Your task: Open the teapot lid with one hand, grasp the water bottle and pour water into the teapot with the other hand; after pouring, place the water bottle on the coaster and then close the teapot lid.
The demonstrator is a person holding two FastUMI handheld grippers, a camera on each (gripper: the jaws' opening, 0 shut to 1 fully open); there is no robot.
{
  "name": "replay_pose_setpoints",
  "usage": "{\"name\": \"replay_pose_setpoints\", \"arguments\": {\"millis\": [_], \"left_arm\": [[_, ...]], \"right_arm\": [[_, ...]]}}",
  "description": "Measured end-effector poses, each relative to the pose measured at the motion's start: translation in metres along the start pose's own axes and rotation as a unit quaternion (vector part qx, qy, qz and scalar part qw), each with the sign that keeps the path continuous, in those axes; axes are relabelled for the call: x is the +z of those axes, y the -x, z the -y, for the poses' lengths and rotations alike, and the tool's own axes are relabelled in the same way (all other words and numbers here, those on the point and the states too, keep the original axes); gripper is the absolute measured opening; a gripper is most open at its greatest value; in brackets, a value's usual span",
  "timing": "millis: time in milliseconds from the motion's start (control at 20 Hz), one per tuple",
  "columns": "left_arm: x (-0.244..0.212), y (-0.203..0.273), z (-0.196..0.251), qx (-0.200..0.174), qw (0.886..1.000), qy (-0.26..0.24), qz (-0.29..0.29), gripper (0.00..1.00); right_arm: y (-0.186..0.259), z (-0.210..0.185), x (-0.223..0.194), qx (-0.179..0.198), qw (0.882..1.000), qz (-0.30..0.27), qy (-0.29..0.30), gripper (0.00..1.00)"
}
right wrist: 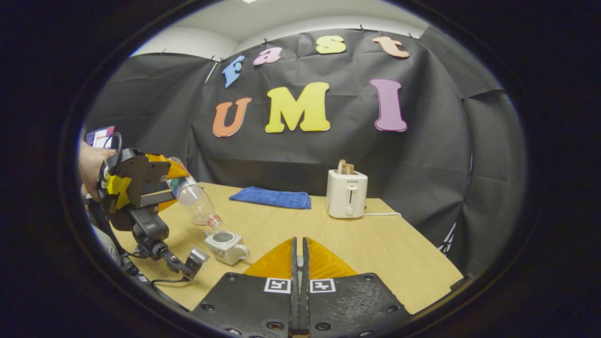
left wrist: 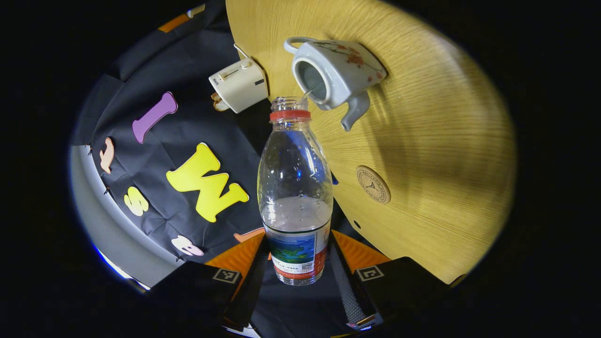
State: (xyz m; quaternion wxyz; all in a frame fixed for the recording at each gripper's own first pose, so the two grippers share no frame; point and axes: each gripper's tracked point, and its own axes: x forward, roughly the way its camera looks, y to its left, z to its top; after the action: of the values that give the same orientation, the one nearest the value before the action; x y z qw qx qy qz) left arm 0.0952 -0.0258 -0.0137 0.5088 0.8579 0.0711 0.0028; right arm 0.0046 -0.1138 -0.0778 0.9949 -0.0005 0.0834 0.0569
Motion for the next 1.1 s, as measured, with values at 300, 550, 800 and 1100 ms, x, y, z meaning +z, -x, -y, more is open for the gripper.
{"name": "replay_pose_setpoints", "arguments": {"millis": [300,550,800,1100], "left_arm": [[0.000,-0.001,-0.002,0.002,1.000,-0.008,-0.004,0.75],[0.003,-0.001,-0.001,0.003,1.000,-0.008,-0.005,0.75],[0.008,-0.003,0.001,0.008,1.000,0.012,0.014,0.74],[0.024,-0.005,0.017,-0.019,0.985,0.150,0.078,0.75]], "right_arm": [[0.001,0.002,-0.001,-0.001,1.000,0.000,-0.002,0.00],[0.002,0.002,-0.002,-0.001,1.000,-0.001,-0.002,0.00],[0.003,0.003,0.000,-0.004,1.000,0.002,-0.006,0.00],[0.002,0.005,0.006,-0.012,1.000,0.005,-0.005,0.00]]}}
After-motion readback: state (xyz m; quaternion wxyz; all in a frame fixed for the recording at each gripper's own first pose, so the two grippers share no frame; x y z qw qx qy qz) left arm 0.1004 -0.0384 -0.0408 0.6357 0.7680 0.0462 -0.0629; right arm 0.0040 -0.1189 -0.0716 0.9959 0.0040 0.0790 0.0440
